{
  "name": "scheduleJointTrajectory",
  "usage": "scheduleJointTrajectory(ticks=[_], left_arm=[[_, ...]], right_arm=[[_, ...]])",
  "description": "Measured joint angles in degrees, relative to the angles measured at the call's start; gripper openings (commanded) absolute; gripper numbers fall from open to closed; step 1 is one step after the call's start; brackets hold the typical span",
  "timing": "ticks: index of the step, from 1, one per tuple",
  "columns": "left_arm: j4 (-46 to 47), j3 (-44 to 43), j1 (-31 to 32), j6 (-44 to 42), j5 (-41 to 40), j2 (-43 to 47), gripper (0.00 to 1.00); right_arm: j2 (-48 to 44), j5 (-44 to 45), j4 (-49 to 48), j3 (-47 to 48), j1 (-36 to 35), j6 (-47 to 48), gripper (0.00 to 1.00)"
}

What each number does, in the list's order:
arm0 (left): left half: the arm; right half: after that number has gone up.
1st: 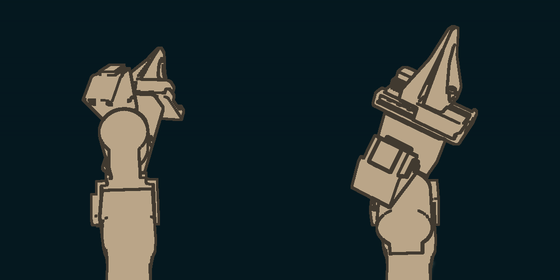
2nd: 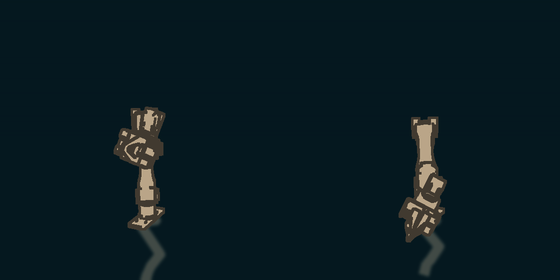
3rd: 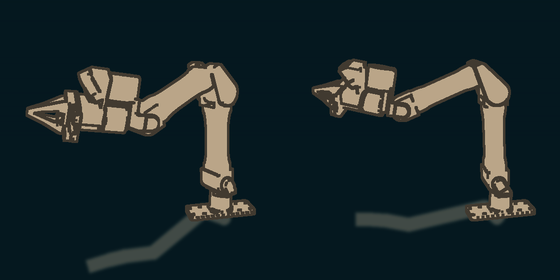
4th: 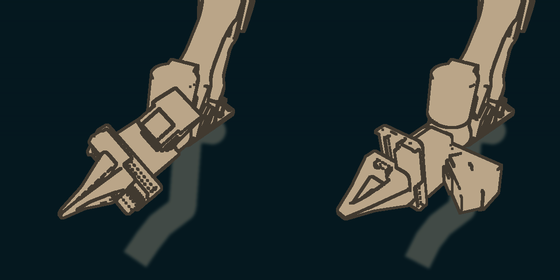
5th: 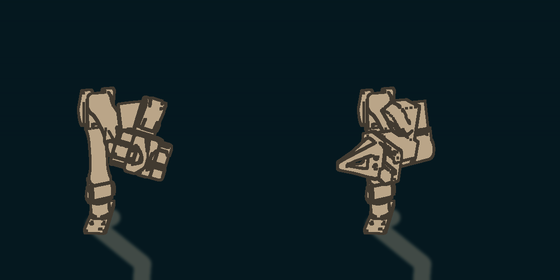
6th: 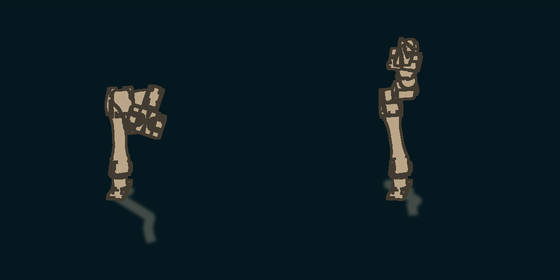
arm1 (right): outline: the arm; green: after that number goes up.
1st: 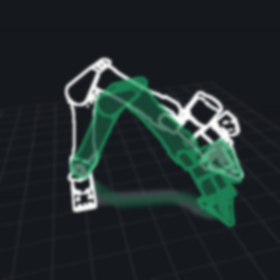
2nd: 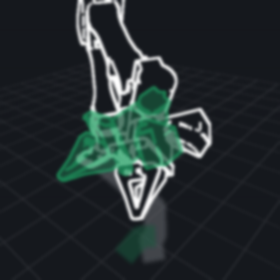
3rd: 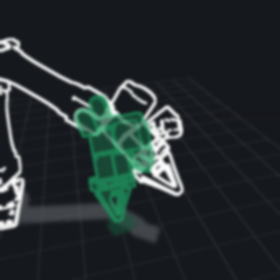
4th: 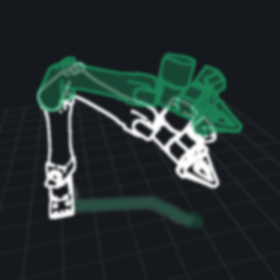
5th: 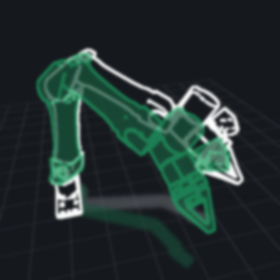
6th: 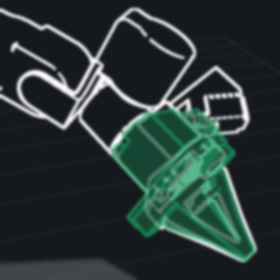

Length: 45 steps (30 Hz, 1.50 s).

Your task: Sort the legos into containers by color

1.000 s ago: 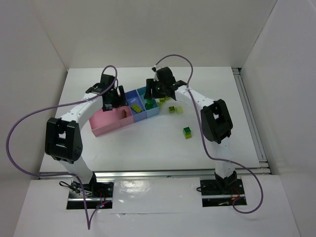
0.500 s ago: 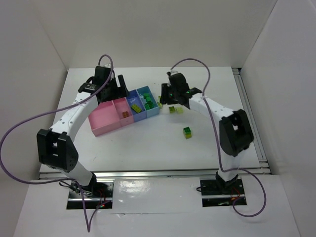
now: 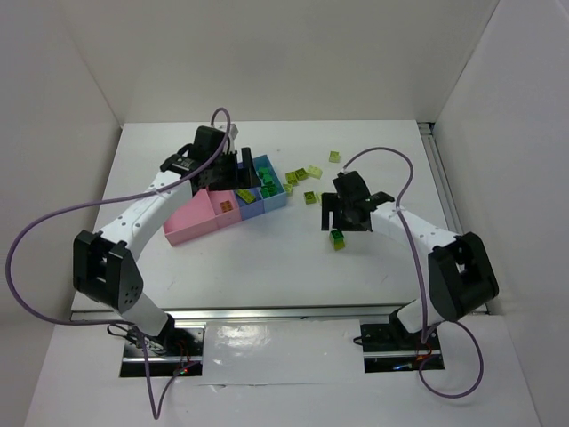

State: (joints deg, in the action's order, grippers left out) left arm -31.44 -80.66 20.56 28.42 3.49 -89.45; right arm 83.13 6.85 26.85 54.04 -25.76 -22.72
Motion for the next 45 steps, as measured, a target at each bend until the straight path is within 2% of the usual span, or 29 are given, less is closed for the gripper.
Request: scheduleJointTrajectory(ticks=[4,8,12,13,16,21,23,24,26,31,35,40,45], left_arm=[[-0.3,-0.1,1.8,0.0,0.7,-1.7,0.88],[-0.6,-0.3,2.7,-0.2,1.0,-2.3,0.88],[-0.7,-0.4,3.0,-0.2,1.0,-2.3,0.88],[-0.7,-0.4,3.0,-0.2,1.0,-2.3,0.89],[-0.7,-0.5,3.0,-0.3,0.8,-2.3,0.91],[-1.3,-1.3,3.0,-1.9,1.6,-2.9,0.96],[-0.1,-1.1,2.8,-3.5,4.9,-3.0,0.96],[1.5,-0.3,2.7,-4.4,7.8,-2.7,0.97],[6.1,2.9,2.1,-5.6,14.7,-1.7,0.97],[18.1,12.1,0.5,-4.5,36.1,-0.6,0.99],[29.7,16.9,-0.1,0.4,50.1,-2.1,1.0],[39.5,19.2,0.2,5.4,58.2,-2.8,1.0],[45.2,19.2,0.9,8.4,60.8,-2.8,1.0]], right_arm=[[3.5,-1.8,0.5,-0.1,0.0,0.9,0.76],[5.3,-2.2,0.4,-0.1,0.0,1.9,0.63],[6.5,-2.1,0.2,0.0,0.0,3.1,0.45],[7.0,-2.1,0.2,0.1,0.0,3.3,0.36],[7.6,-2.2,0.2,1.1,0.0,4.0,0.25],[7.7,-2.4,1.5,3.0,0.3,5.2,0.14],[7.0,-4.4,1.5,3.9,1.0,5.9,0.14],[6.1,-6.2,1.3,4.2,1.4,6.3,0.17],[2.4,-12.4,0.0,4.1,3.0,7.2,0.19],[-7.2,-34.5,-9.0,4.0,8.5,7.2,0.19],[-7.2,-50.8,-16.6,4.1,11.7,5.6,0.19],[-5.0,-62.5,-20.8,4.0,12.1,2.8,0.19],[-4.1,-69.9,-25.2,4.0,12.1,-0.1,0.19]])
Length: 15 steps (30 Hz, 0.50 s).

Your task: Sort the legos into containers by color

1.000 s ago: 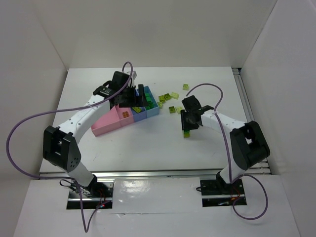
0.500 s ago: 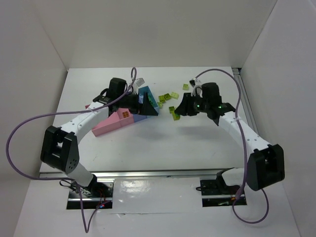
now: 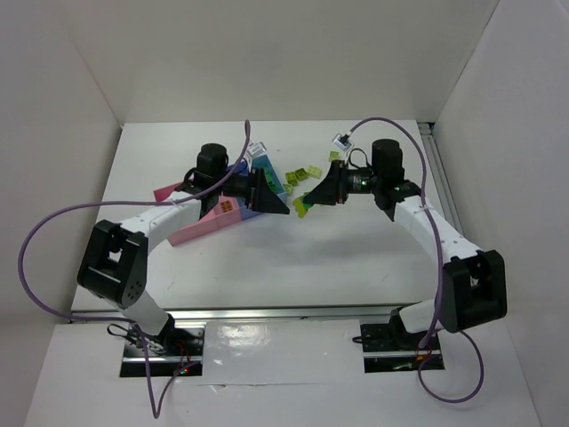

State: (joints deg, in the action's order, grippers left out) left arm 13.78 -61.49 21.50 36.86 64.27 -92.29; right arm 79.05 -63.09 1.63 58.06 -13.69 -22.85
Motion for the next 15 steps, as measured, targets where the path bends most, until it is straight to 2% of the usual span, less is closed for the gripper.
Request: scheduleJointTrajectory(ticks=[9,13,15], left_arm=[[8.7,0.0,1.7,5.6,1.4,-1.0,0.96],[8.3,-0.1,3.3,5.3,1.7,-1.7,0.9],[8.0,-0.4,3.8,5.1,1.8,-2.1,0.83]], right_arm=[[2.1,-5.1,-3.4,0.0,-1.6,-2.0,0.19],[2.5,-5.4,-4.5,0.0,-2.6,-2.7,0.19],[2.8,-5.4,-5.1,0.0,-3.0,-2.9,0.19]])
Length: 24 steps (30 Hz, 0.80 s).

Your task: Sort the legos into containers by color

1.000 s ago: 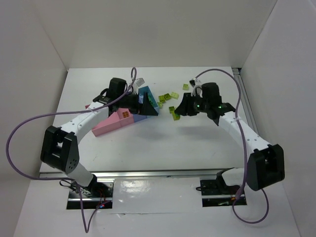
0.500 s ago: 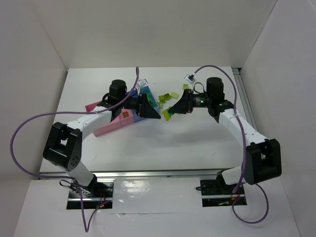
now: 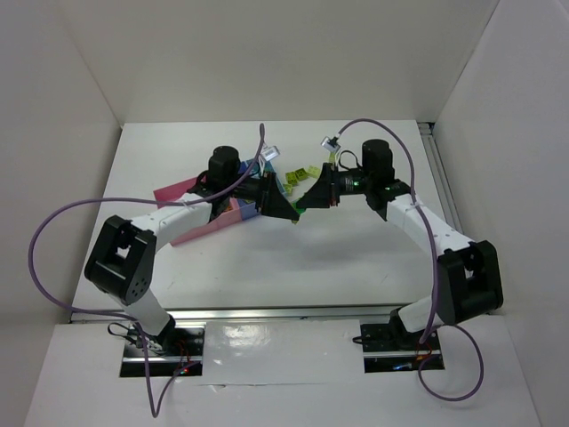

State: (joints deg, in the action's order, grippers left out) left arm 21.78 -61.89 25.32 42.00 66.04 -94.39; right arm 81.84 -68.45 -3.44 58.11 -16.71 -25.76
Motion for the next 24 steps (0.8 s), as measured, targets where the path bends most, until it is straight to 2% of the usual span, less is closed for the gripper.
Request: scheduleJointTrajectory(ticks=[4,7,15,16,19,24], left_arm=[[-0.3,-0.1,0.5,0.0,0.5,-0.3,0.75],[-0.8,-0.5,0.5,-0.2,0.9,-0.3,0.72],[-1.8,-0.9,0.2,-1.7,0.9,-0.3,0.29],[-2.0,-0.9,0.0,-1.8,1.0,-0.4,0.18],[-2.2,-0.9,-0.5,-2.3,1.0,-0.4,0.01],[-3.3,-0.9,-3.0,-2.5,2.5,-0.4,0.0]], right_arm=[[0.5,0.0,-0.8,0.0,-0.4,-0.4,0.19],[0.6,0.0,-2.1,0.0,-0.4,-1.3,0.19],[1.3,0.0,-3.6,0.0,-0.4,-2.7,0.19],[1.3,0.0,-3.7,0.0,-0.4,-2.9,0.19],[1.4,0.6,-3.8,0.0,-0.4,-2.9,0.17],[1.4,3.2,-3.9,0.0,-0.1,-2.3,0.17]])
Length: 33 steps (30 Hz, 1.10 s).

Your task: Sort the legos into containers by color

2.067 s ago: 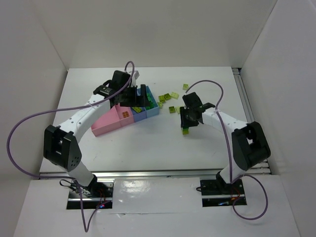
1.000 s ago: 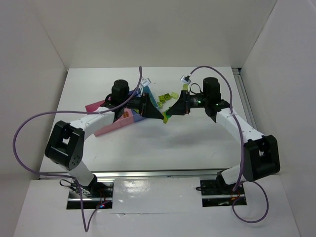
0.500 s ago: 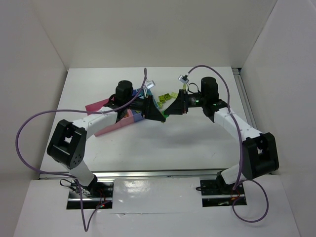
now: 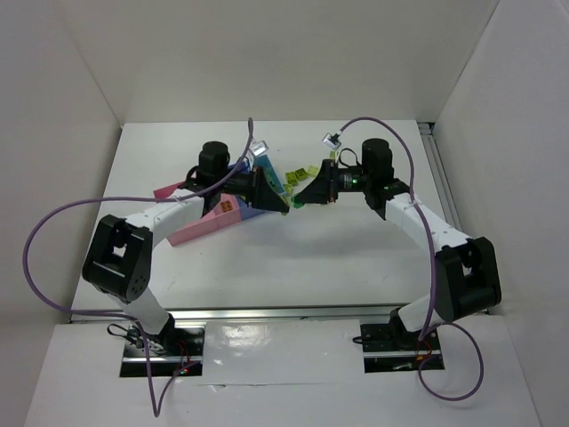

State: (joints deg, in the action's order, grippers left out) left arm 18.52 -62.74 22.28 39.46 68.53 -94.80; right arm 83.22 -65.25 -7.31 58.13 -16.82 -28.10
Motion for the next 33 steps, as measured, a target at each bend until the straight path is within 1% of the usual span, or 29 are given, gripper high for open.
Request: scheduleJointTrajectory(ticks=[3,6,10,13,18,22,27,30,33], left_arm=[[-2.9,-0.2,-3.4,-1.8,0.4,0.0,0.0],[-9.8,-1.4,-6.3,-5.1,-0.5,0.0,0.0],[-22.1,-7.2,-8.2,-9.6,-7.4,-0.2,0.0],[-29.7,-12.8,-8.9,-11.9,-16.1,-0.3,0.0],[-40.5,-20.3,-9.5,-13.4,-33.8,-1.4,0.0],[-46.2,-23.6,-9.1,-13.6,-46.8,-4.7,0.0],[-51.1,-26.9,-7.2,-13.6,-55.5,-11.0,0.0],[-53.2,-28.9,-5.8,-13.6,-59.6,-14.3,0.0],[-54.5,-29.2,-4.9,-13.7,-61.7,-15.7,0.16]], right_arm=[[0.0,1.5,0.3,0.0,0.3,0.5,0.17],[0.1,3.4,0.2,0.0,0.3,0.5,0.17],[2.3,9.1,1.3,2.0,0.3,1.0,0.17],[5.1,14.8,3.3,5.2,0.0,1.6,0.17],[8.8,25.2,7.0,10.6,-1.4,2.5,0.17],[14.5,32.8,10.6,18.0,-3.7,3.9,0.17],[23.5,39.2,15.1,28.0,-7.0,6.0,0.17],[27.9,41.8,17.2,32.2,-8.6,7.2,0.17],[30.9,43.0,18.3,34.1,-9.5,7.9,0.19]])
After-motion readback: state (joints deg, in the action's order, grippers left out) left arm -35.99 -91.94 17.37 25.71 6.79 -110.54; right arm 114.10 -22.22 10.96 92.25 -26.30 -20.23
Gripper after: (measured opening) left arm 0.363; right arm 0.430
